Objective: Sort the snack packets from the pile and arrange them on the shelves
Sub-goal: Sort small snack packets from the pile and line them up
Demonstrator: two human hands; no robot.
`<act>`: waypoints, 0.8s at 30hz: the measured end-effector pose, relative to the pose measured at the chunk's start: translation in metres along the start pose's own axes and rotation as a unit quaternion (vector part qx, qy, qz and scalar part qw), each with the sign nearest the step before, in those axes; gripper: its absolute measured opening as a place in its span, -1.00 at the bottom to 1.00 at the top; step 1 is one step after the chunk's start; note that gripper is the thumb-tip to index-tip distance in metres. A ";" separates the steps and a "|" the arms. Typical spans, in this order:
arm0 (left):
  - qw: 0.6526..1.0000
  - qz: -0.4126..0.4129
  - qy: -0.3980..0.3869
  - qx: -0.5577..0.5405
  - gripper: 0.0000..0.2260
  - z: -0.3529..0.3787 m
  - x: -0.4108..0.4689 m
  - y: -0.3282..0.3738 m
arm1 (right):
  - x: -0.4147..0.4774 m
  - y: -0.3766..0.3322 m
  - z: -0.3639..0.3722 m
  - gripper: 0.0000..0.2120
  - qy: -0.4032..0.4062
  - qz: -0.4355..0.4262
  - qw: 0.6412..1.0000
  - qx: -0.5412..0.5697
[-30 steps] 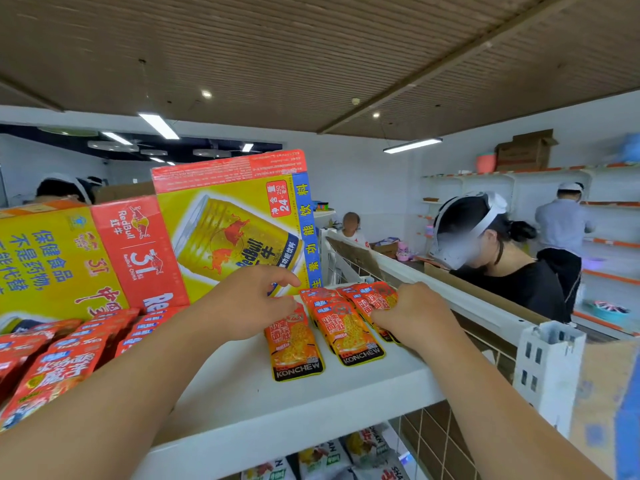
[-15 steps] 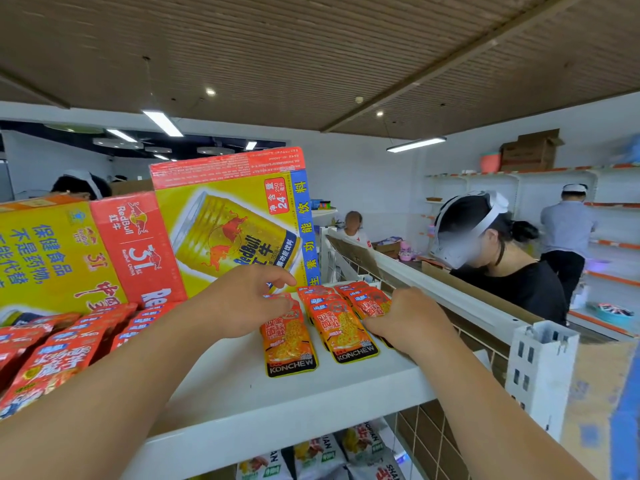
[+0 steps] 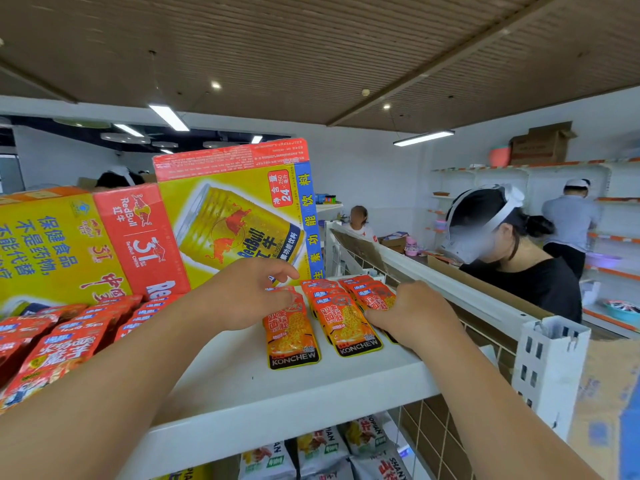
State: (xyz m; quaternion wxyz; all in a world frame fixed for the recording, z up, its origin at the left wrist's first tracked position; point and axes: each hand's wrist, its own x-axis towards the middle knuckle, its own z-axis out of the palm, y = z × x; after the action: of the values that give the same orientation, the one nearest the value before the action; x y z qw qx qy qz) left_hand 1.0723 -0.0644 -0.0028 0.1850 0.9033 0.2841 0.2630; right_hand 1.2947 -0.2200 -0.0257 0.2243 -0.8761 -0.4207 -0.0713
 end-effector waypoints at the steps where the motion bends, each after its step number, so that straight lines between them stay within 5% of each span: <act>1: 1.000 0.000 -0.001 -0.001 -0.74 0.000 0.000 0.001 | 0.001 0.001 0.001 -0.49 0.004 0.000 1.000 0.000; 8: 0.999 0.034 -0.018 0.036 -0.74 0.003 -0.004 0.010 | 0.006 0.001 0.003 -0.32 0.072 -0.035 0.996 0.032; 18: 0.967 0.119 0.024 0.222 -0.52 -0.004 -0.011 0.023 | -0.013 -0.035 -0.017 -0.47 0.114 -0.151 0.978 0.087; 21: 0.966 0.104 0.035 0.233 -0.36 -0.020 -0.024 0.026 | -0.028 -0.057 -0.026 -0.57 0.115 -0.177 0.973 0.095; 24: 0.967 0.109 0.068 0.219 -0.43 -0.046 -0.049 0.022 | -0.045 -0.084 -0.036 -0.66 0.122 -0.195 0.967 0.112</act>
State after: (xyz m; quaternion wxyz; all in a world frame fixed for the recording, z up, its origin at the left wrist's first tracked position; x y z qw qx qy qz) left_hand 1.0200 -0.1029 0.0261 -0.0670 0.9274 0.2465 0.2734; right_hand 1.2039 -0.2225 0.0204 0.3526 -0.7312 -0.5580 -0.1725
